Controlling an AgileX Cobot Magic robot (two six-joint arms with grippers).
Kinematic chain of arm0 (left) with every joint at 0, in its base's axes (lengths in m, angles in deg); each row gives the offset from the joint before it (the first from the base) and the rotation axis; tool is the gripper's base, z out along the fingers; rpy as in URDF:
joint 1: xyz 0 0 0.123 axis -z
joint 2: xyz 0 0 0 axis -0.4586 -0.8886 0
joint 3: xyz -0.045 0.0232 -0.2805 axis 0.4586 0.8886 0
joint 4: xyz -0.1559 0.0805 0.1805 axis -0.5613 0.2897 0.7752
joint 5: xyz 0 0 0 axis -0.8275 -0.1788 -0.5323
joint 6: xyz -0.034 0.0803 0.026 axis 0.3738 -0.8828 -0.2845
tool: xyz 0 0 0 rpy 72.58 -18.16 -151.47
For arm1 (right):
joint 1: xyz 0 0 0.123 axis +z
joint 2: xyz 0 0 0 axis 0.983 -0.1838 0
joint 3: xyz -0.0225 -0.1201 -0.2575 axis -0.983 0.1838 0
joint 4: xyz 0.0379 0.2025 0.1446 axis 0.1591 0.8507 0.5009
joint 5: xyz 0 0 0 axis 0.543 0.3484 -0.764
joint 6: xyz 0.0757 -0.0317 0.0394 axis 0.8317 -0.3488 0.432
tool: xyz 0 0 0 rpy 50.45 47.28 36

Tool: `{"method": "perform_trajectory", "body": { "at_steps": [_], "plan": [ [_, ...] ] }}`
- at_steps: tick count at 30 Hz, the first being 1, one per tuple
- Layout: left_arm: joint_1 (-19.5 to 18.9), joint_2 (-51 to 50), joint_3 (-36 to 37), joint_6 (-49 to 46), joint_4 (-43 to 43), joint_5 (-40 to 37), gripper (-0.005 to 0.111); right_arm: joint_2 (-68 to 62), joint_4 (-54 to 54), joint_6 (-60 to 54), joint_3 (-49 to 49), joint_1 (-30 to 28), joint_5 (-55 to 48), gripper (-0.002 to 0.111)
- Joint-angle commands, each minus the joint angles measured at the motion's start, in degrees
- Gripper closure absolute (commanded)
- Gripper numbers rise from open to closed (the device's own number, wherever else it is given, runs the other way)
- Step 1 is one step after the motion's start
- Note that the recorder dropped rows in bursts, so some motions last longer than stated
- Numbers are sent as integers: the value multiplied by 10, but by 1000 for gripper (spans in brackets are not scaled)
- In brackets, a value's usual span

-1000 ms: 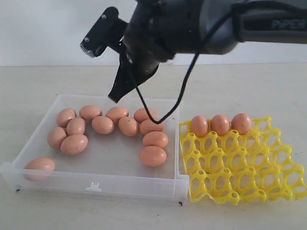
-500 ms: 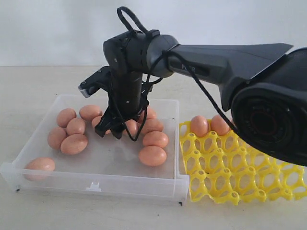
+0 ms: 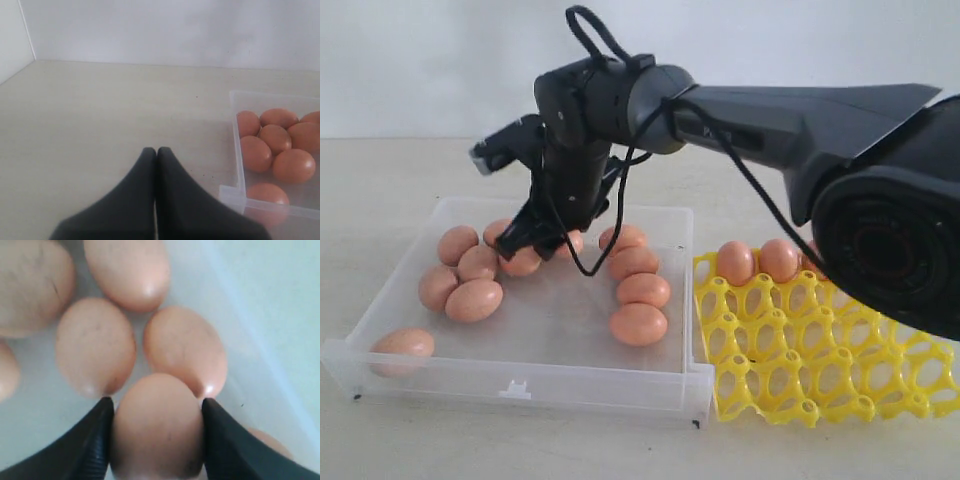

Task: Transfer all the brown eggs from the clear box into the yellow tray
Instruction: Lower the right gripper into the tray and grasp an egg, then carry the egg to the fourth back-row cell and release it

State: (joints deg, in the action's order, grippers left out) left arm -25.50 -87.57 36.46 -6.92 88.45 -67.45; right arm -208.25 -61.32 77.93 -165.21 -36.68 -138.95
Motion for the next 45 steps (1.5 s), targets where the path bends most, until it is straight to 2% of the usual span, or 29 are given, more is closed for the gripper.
{"method": "perform_trajectory", "body": {
  "at_steps": [1, 4, 9, 12, 14, 16, 18, 20, 21, 22, 23, 24, 25, 27, 30, 32, 45],
  "plan": [
    [0, 0, 2, 0, 2, 2, 111, 71, 62, 8, 64, -4, 116, 107],
    [0, 0, 2, 0, 2, 2, 111, 147, 129, -29, 213, -4, 295, 107],
    [0, 0, 2, 0, 2, 2, 111, 310, 152, -38, 566, -12, 820, 107],
    [0, 0, 2, 0, 2, 2, 111, 356, 244, -39, 702, -43, 1082, 107],
    [0, 0, 2, 0, 2, 2, 111, 366, 332, -39, 751, -79, 1170, 107],
    [0, 0, 2, 0, 2, 2, 111, 371, 395, -21, 776, -149, 1157, 109],
    [0, 0, 2, 0, 2, 2, 111, 373, 344, 68, 778, -247, 1036, 109],
    [0, 0, 2, 0, 2, 2, 111, 366, 122, 261, 763, -362, 907, 109],
    [0, 0, 2, 0, 2, 2, 111, 356, -78, 397, 752, -426, 901, 109],
    [0, 0, 2, 0, 2, 2, 111, 343, -295, 526, 737, -487, 940, 109],
    [0, 0, 2, 0, 2, 2, 111, 331, -487, 609, 722, -546, 992, 109],
    [0, 0, 2, 0, 2, 2, 111, 314, -637, 687, 698, -597, 1067, 109],
    [0, 0, 2, 0, 2, 2, 111, 298, -746, 754, 674, -638, 1134, 109],
    [0, 0, 2, 0, 2, 2, 111, 275, -849, 825, 643, -688, 1201, 109],
    [0, 0, 2, 0, 2, 2, 111, 257, -905, 843, 636, -718, 1202, 109],
    [0, 0, 2, 0, 2, 2, 111, 251, -952, 843, 636, -715, 1186, 109],
    [0, 0, 2, 0, 2, 2, 111, 240, -965, 785, 640, -603, 1052, 109]
  ]
}}
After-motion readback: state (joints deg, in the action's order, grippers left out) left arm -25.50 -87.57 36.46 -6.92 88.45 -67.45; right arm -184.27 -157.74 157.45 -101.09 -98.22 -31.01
